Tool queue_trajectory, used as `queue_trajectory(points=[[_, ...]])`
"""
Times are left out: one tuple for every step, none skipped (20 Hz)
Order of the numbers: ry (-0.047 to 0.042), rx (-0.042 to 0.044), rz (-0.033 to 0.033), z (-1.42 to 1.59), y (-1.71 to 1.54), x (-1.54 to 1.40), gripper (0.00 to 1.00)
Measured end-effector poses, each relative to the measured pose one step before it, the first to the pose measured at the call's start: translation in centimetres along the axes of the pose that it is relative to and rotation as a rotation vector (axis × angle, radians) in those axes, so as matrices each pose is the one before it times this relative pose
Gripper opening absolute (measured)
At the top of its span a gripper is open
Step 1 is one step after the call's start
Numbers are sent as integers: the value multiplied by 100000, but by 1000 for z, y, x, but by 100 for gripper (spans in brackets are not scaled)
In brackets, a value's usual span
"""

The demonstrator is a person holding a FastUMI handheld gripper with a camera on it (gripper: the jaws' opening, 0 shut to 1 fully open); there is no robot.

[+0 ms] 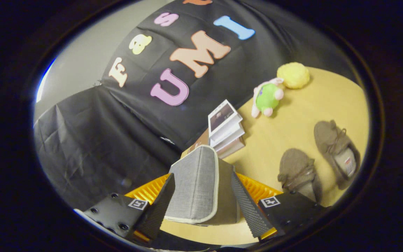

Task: Open the storage box then place both shoes into the box .Put the left shoe in first, then the right shoe, with the right side of both shoes facing outward in a uniform manner.

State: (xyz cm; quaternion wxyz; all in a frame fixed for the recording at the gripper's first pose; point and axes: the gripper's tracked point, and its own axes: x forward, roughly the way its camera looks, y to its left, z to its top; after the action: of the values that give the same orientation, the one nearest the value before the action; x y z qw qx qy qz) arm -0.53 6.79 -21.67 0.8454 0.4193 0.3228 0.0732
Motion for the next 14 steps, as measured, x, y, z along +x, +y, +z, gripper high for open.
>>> queue_trajectory(points=[[2066, 2801, 614, -687, -336, 306, 100], [1813, 2581, 587, -507, -317, 388, 100], [2057, 2752, 494, -644, -251, 283, 100], [1696, 2972, 890, -492, -73, 262, 100], [1797, 3220, 457, -473, -163, 368, 100], [1723, 2967, 409, -499, -268, 376, 100], [1165, 2660, 478, -240, -255, 281, 100], [1315, 2582, 140, -395, -328, 132, 100], [1321, 2438, 117, -171, -325, 404, 100], [1414, 2058, 535, -379, -207, 294, 100], [1826, 1875, 504, -349, -208, 247, 100], [1548, 1786, 450, -345, -272, 458, 100], [1343, 1852, 600, -224, -165, 370, 100], [1508, 1867, 855, -285, -112, 257, 99]])
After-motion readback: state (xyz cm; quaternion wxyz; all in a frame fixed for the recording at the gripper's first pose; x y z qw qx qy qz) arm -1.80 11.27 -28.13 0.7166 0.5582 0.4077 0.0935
